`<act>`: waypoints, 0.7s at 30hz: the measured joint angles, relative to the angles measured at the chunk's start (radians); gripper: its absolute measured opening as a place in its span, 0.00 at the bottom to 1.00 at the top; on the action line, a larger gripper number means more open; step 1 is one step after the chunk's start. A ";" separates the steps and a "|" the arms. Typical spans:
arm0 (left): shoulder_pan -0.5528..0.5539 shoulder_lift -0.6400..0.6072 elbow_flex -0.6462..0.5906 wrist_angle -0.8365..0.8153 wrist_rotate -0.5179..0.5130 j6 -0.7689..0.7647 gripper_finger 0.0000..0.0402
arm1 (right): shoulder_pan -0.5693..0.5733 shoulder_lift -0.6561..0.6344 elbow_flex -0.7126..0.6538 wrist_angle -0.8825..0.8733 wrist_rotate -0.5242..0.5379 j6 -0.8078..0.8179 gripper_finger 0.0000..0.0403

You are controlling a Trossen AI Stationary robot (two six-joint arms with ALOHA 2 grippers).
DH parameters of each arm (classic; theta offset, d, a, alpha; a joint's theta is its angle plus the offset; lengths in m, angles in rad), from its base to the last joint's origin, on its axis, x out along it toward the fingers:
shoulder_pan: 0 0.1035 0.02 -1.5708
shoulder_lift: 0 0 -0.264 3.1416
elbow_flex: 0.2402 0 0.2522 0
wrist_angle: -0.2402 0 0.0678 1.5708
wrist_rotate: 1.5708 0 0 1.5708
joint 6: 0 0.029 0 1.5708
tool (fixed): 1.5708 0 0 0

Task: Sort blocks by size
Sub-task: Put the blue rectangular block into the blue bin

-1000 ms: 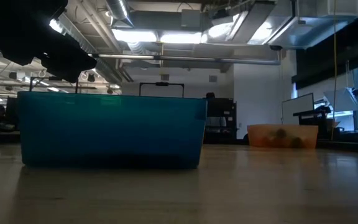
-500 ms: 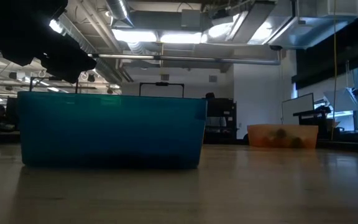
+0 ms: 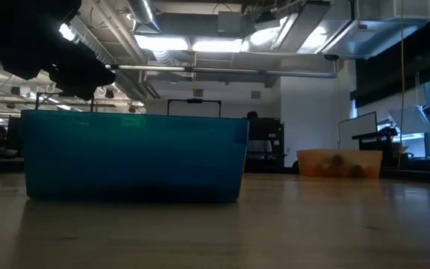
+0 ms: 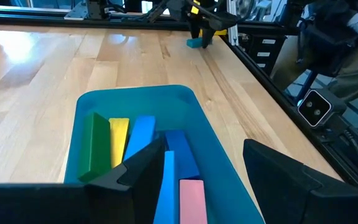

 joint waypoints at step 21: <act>0.000 0.000 0.000 0.002 0.000 -0.002 0.50 | -0.092 -0.024 0.071 -0.017 0.178 -0.237 0.26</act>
